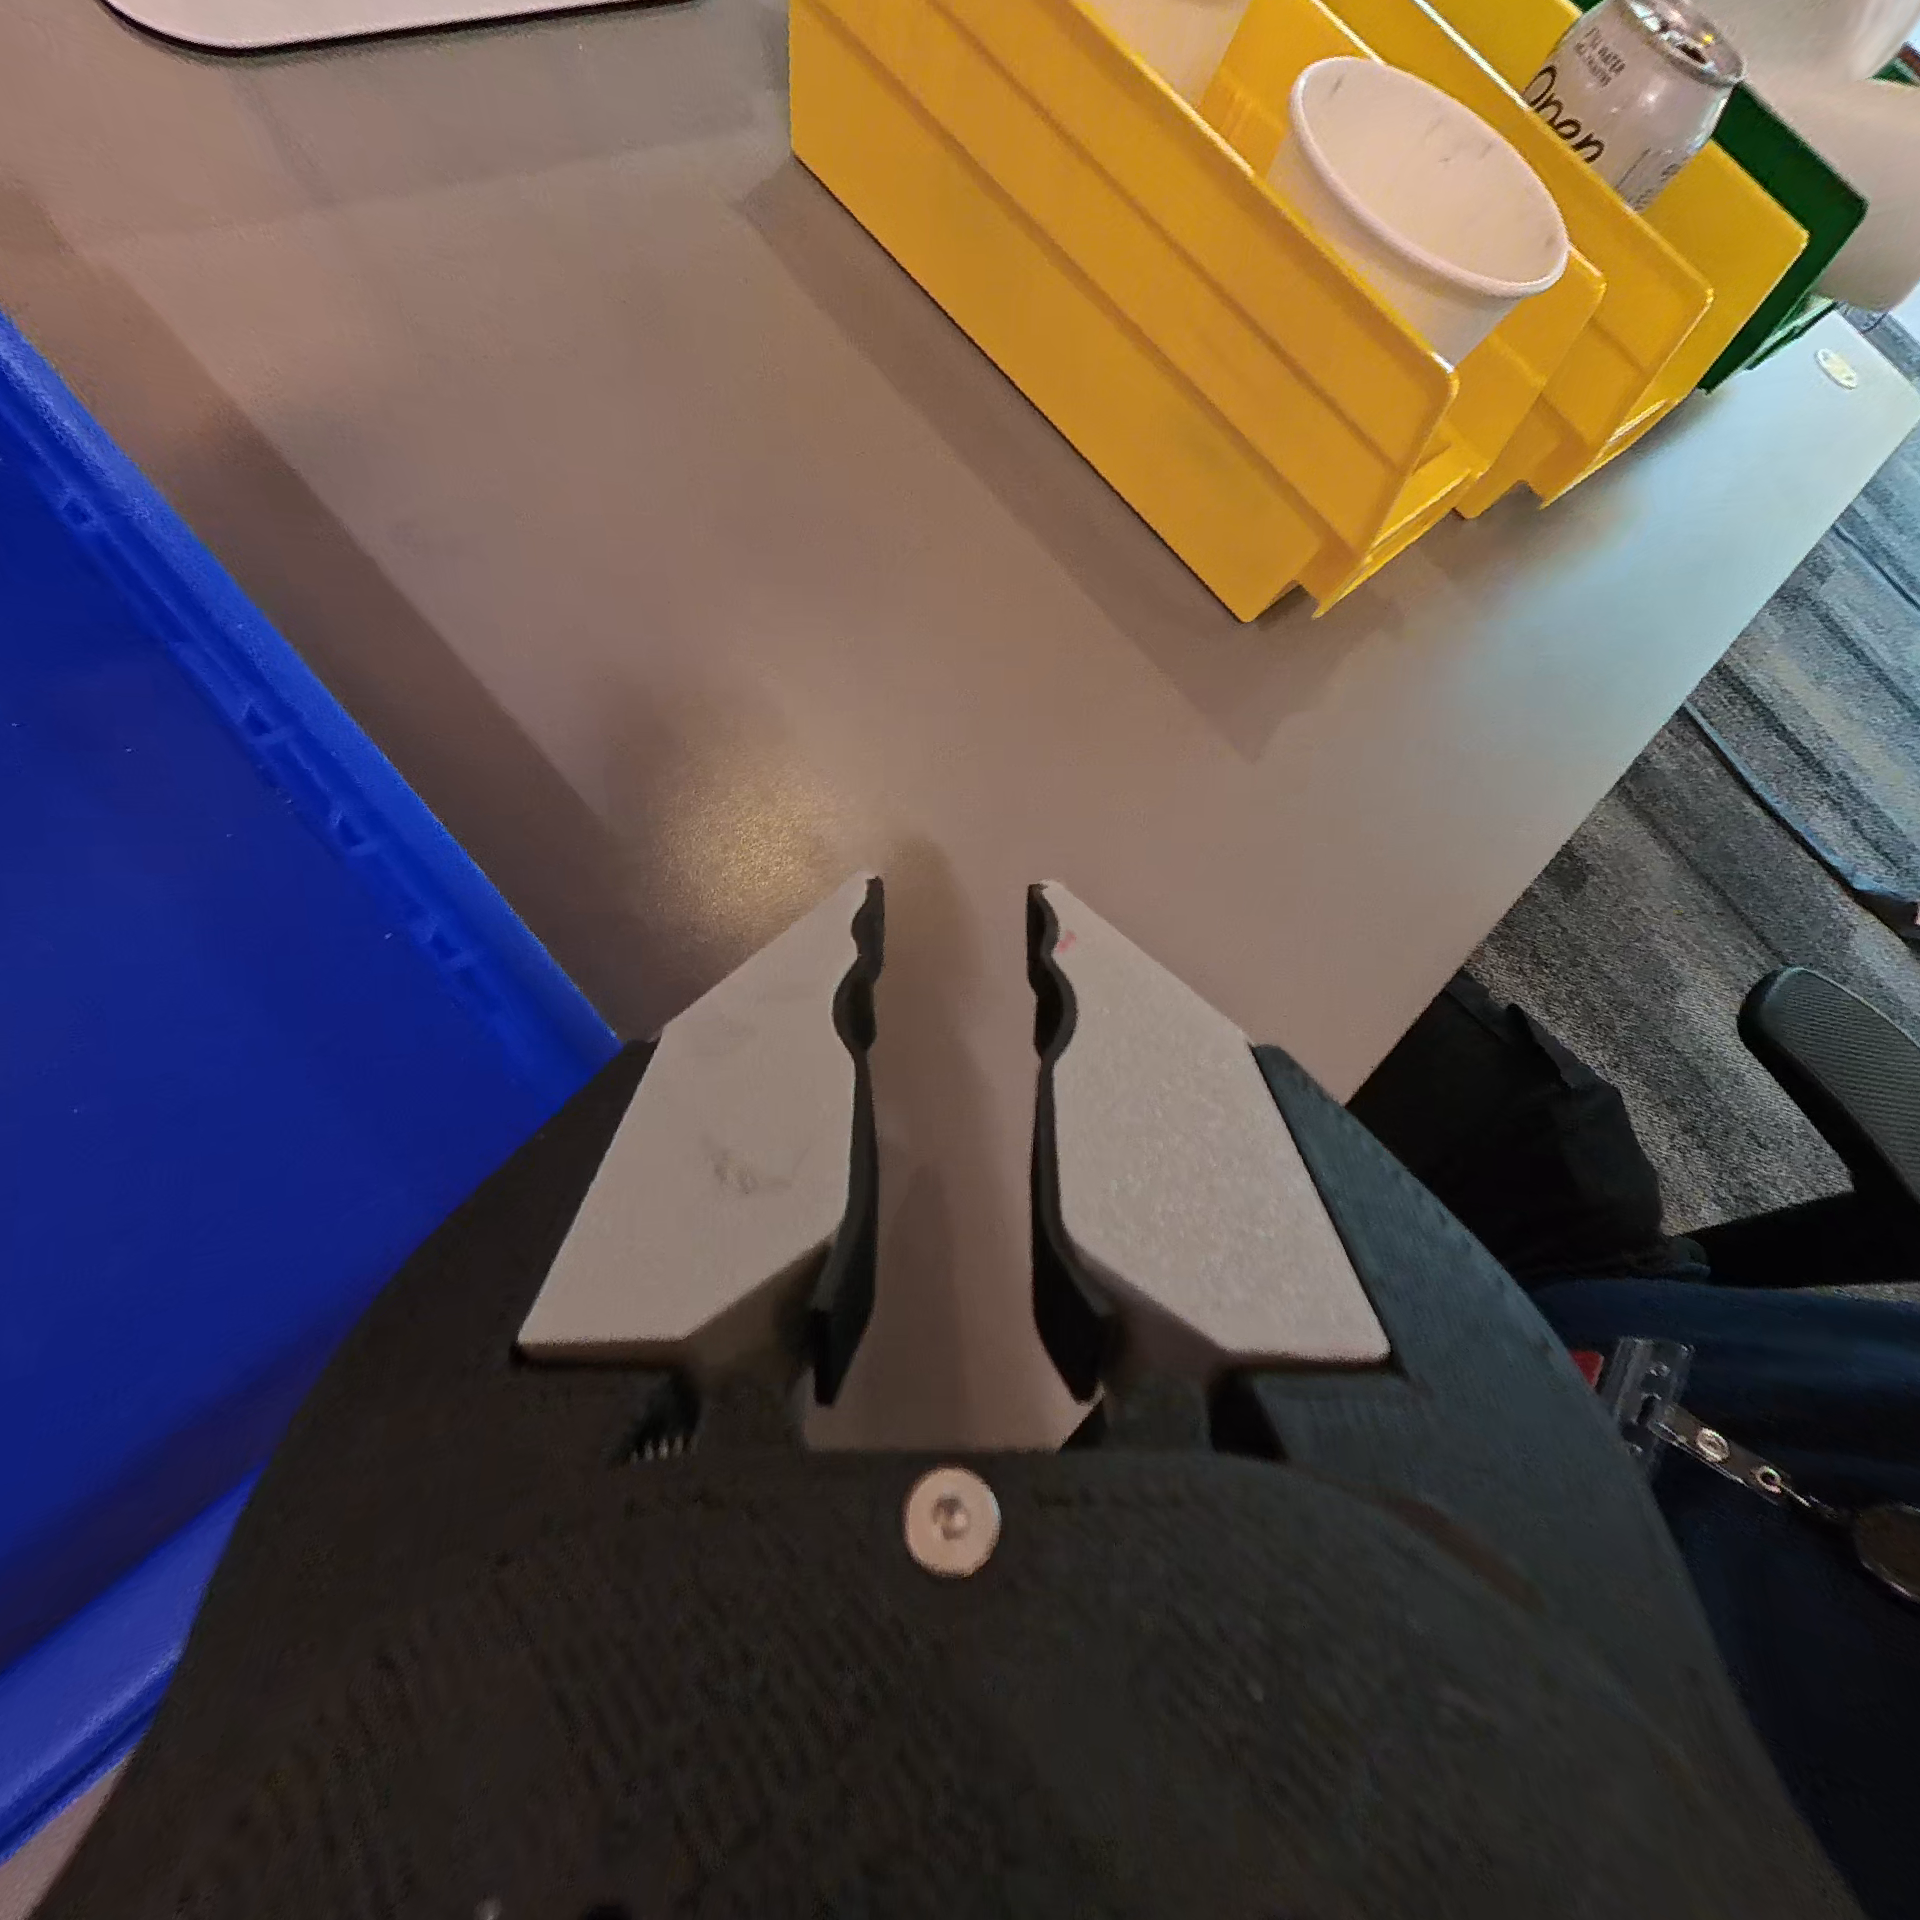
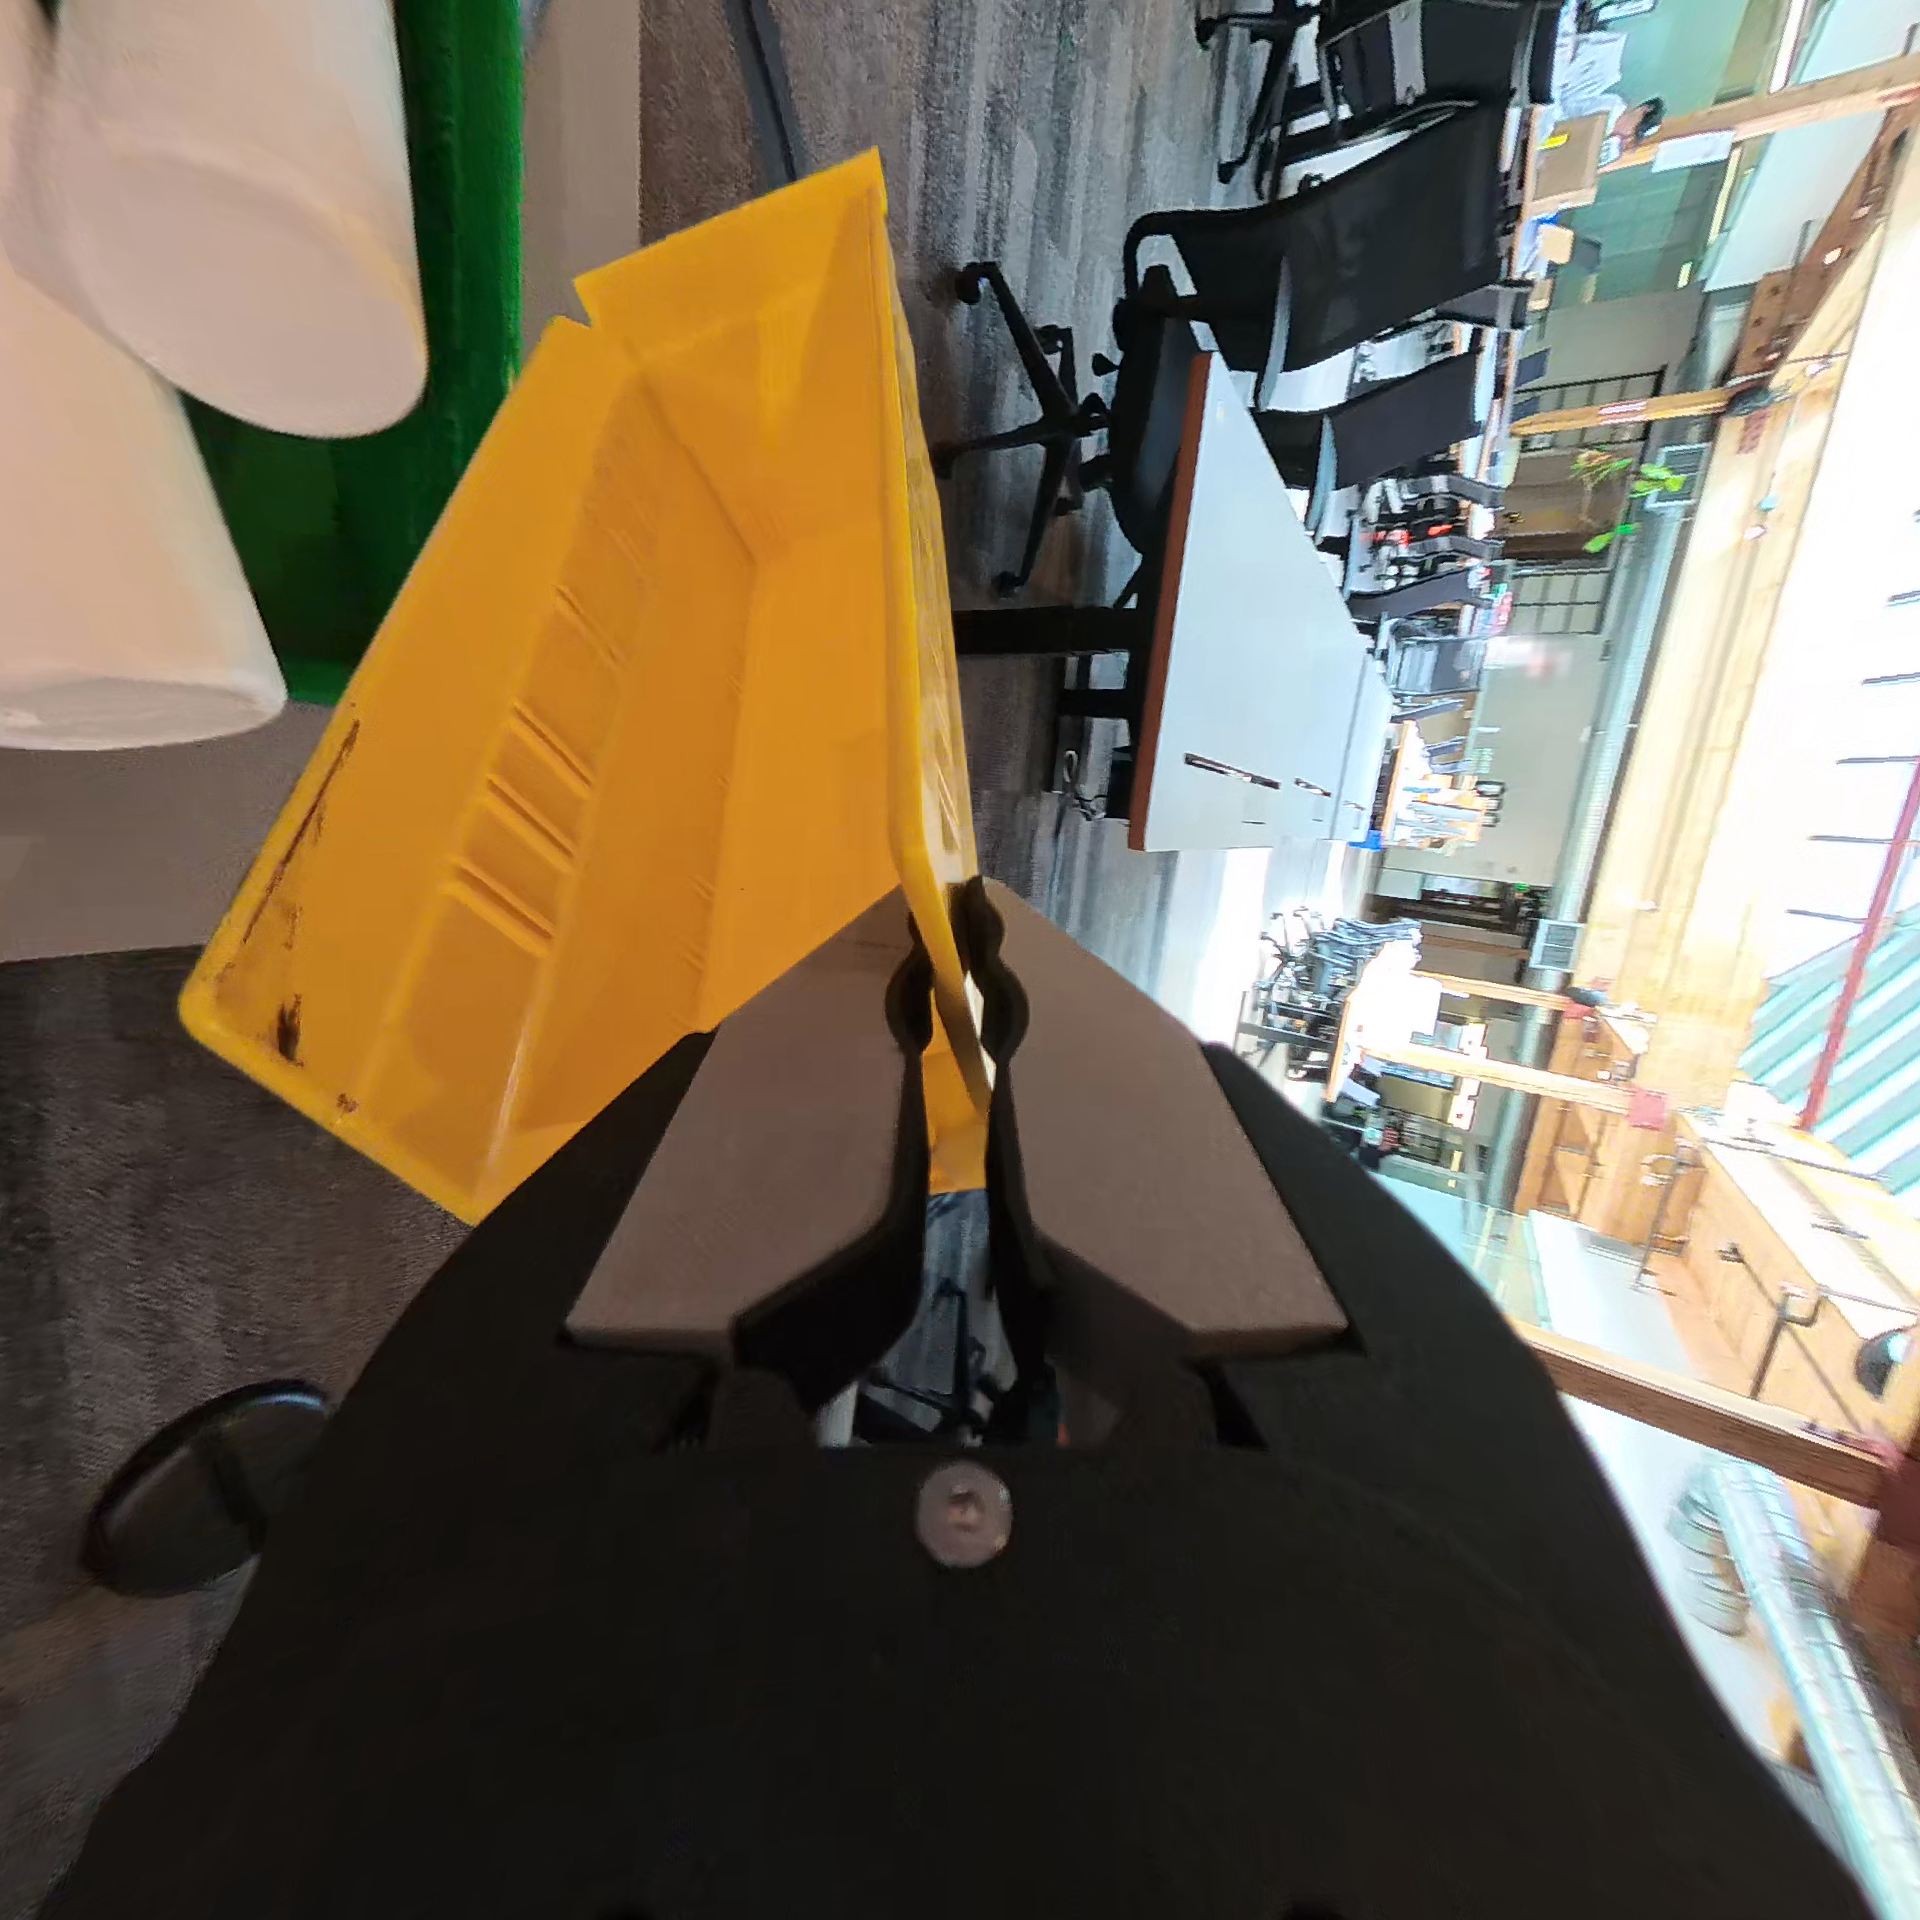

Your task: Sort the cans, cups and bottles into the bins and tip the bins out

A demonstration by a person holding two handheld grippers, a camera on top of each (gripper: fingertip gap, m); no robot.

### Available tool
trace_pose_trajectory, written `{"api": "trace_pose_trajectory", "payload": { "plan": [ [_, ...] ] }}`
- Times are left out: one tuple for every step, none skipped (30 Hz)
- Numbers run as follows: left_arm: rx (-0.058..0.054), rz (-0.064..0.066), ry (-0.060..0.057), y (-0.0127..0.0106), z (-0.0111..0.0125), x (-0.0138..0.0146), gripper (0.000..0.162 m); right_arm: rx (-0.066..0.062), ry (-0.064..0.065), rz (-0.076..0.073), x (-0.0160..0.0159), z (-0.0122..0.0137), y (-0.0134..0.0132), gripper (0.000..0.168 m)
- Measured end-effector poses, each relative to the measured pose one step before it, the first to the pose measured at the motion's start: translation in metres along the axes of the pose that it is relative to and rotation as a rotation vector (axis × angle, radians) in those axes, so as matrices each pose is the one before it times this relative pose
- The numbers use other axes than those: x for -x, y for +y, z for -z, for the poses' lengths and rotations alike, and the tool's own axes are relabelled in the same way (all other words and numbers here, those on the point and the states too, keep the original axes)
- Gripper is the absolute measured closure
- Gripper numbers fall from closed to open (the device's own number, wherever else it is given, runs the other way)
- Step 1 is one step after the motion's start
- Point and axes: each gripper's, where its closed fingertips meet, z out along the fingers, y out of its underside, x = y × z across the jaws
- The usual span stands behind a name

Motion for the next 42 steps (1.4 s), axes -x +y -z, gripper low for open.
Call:
{"api": "trace_pose_trajectory", "payload": {
  "plan": [
    [-0.0009,-0.0016,-0.0010,-0.00025,-0.00022,-0.00012,0.137,-0.0012,0.0170,0.0089,-0.00169,0.00093,0.00149,0.167],
    [0.0010,0.0005,0.0002,-0.00012,-0.00020,-0.00028,0.136,-0.0019,0.0130,0.0024,-0.00192,0.00040,0.00154,0.167],
    [0.0009,-0.0002,0.0005,0.00000,-0.00020,-0.00028,0.136,-0.0004,0.0078,0.0005,-0.00114,0.00014,0.00170,0.167],
    [0.0008,-0.0010,-0.0002,0.00019,-0.00002,-0.00030,0.136,-0.0017,0.0066,0.0019,-0.00090,0.00020,0.00173,0.167],
    [0.0009,-0.0014,-0.0012,0.00020,0.00012,-0.00019,0.136,-0.0024,0.0053,0.0026,-0.00048,0.00033,0.00193,0.167],
    [0.0007,-0.0011,-0.0022,0.00020,0.00042,0.00014,0.136,-0.0028,0.0015,-0.0008,0.00005,0.00104,0.00243,0.167],
    [-0.0004,-0.0001,-0.0019,0.00011,0.00039,0.00034,0.136,-0.0055,-0.0029,-0.0037,0.00039,0.00156,0.00259,0.167],
    [-0.0021,0.0015,0.0002,-0.00022,0.00051,0.00036,0.136,-0.0077,-0.0084,-0.0087,0.00050,0.00219,0.00324,0.167],
    [-0.0027,0.0027,0.0046,-0.00035,0.00031,-0.00017,0.136,-0.0098,-0.0136,-0.0122,0.00083,0.00269,0.00394,0.167],
    [-0.0020,0.0018,0.0029,-0.00018,0.00027,0.00007,0.137,-0.0120,-0.0155,-0.0092,0.00124,0.00326,0.00425,0.167],
    [-0.0014,0.0000,0.0017,-0.00034,-0.00013,0.00009,0.138,-0.0119,-0.0146,-0.0030,0.00181,0.00378,0.00463,0.166],
    [0.0004,0.0008,0.0009,-0.00010,-0.00054,0.00016,0.138,-0.0111,-0.0119,0.0010,0.00214,0.00436,0.00502,0.166],
    [0.0022,-0.0001,-0.0016,0.00004,-0.00076,0.00048,0.138,-0.0101,-0.0070,0.0039,0.00216,0.00481,0.00542,0.166],
    [-0.0002,-0.0018,-0.0013,-0.00033,-0.00056,-0.00003,0.138,-0.0090,-0.0026,0.0028,0.00225,0.00508,0.00554,0.166],
    [0.0020,-0.0010,-0.0003,-0.00015,-0.00042,-0.00022,0.138,-0.0086,-0.0001,0.0038,0.00242,0.00562,0.00602,0.166],
    [0.0014,-0.0015,0.0001,-0.00025,-0.00037,-0.00038,0.137,-0.0108,0.0018,0.0010,0.00255,0.00616,0.00612,0.166],
    [0.0009,-0.0009,-0.0010,-0.00019,-0.00022,-0.00023,0.136,-0.0130,0.0019,-0.0018,0.00294,0.00646,0.00633,0.166],
    [0.0000,-0.0017,0.0001,-0.00013,-0.00015,-0.00059,0.136,-0.0158,-0.0007,-0.0054,0.00343,0.00659,0.00630,0.166],
    [0.0004,-0.0013,0.0012,-0.00008,-0.00003,-0.00093,0.136,-0.0171,-0.0062,-0.0108,0.00471,0.00651,0.00642,0.166],
    [0.0005,-0.0018,0.0005,-0.00001,0.00005,-0.00081,0.136,-0.0161,-0.0120,-0.0090,0.00626,0.00634,0.00629,0.166],
    [0.0002,-0.0019,-0.0004,0.00002,0.00006,-0.00081,0.136,-0.0167,-0.0173,-0.0080,0.00766,0.00587,0.00589,0.166],
    [-0.0001,-0.0017,0.0012,-0.00016,0.00007,-0.00095,0.136,-0.0162,-0.0220,-0.0090,0.00859,0.00505,0.00580,0.166],
    [-0.0007,-0.0016,0.0007,-0.00025,0.00007,-0.00079,0.136,-0.0134,-0.0259,-0.0097,0.00912,0.00374,0.00563,0.166],
    [-0.0001,-0.0017,0.0002,-0.00022,-0.00017,-0.00083,0.136,-0.0109,-0.0247,-0.0110,0.00837,0.00236,0.00524,0.166],
    [0.0009,-0.0018,0.0012,0.00000,-0.00029,-0.00088,0.136,-0.0069,-0.0144,-0.0111,0.00639,0.00103,0.00486,0.166],
    [0.0011,-0.0004,0.0008,0.00007,-0.00061,-0.00100,0.136,-0.0098,-0.0077,-0.0058,0.00499,0.00025,0.00323,0.166],
    [0.0021,-0.0012,0.0026,0.00030,-0.00075,-0.00153,0.136,-0.0082,-0.0009,-0.0012,0.00360,-0.00057,0.00228,0.166],
    [0.0039,-0.0039,0.0009,0.00042,-0.00087,-0.00166,0.136,-0.0016,-0.0014,-0.0014,0.00324,-0.00130,0.00262,0.167],
    [0.0046,-0.0047,-0.0024,0.00049,-0.00073,-0.00128,0.136,0.0049,-0.0040,-0.0029,0.00341,-0.00175,0.00315,0.167],
    [0.0030,-0.0050,-0.0007,0.00042,-0.00040,-0.00178,0.135,0.0046,0.0023,0.0009,0.00235,-0.00152,0.00339,0.167],
    [0.0015,-0.0056,0.0001,0.00040,-0.00014,-0.00157,0.136,0.0017,0.0086,0.0029,0.00122,-0.00072,0.00351,0.167],
    [0.0025,-0.0039,-0.0038,0.00074,0.00018,-0.00039,0.136,0.0031,0.0095,-0.0018,0.00017,0.00003,0.00442,0.166],
    [0.0023,0.0001,-0.0047,0.00090,0.00012,0.00078,0.136,0.0012,0.0038,-0.0068,-0.00017,0.00060,0.00452,0.166],
    [0.0001,0.0036,-0.0006,0.00067,0.00019,0.00073,0.136,-0.0005,-0.0018,-0.0103,-0.00009,0.00068,0.00459,0.166],
    [-0.0008,0.0056,0.0017,0.00042,0.00011,0.00103,0.136,-0.0039,-0.0039,-0.0128,-0.00018,0.00098,0.00404,0.166],
    [0.0001,0.0048,0.0004,0.00028,-0.00014,0.00128,0.136,-0.0054,-0.0026,-0.0107,-0.00005,0.00133,0.00345,0.166],
    [0.0002,0.0030,-0.0010,0.00006,-0.00002,0.00135,0.136,-0.0045,-0.0009,-0.0085,0.00016,0.00202,0.00322,0.166],
    [-0.0007,0.0018,-0.0005,-0.00029,-0.00009,0.00082,0.136,-0.0042,0.0004,-0.0066,0.00042,0.00267,0.00276,0.166],
    [-0.0014,0.0001,0.0009,-0.00048,-0.00001,0.00014,0.136,-0.0031,0.0013,-0.0051,0.00089,0.00285,0.00271,0.166],
    [-0.0007,-0.0017,-0.0002,-0.00040,0.00012,-0.00014,0.136,-0.0059,0.0009,-0.0063,0.00117,0.00283,0.00197,0.166],
    [-0.0009,-0.0027,-0.0018,-0.00042,-0.00001,-0.00013,0.136,-0.0082,0.0000,-0.0075,0.00177,0.00238,0.00146,0.166],
    [-0.0008,-0.0017,-0.0002,-0.00033,-0.00006,-0.00039,0.136,-0.0112,-0.0017,-0.0058,0.00262,0.00154,0.00020,0.166]
  ]
}}
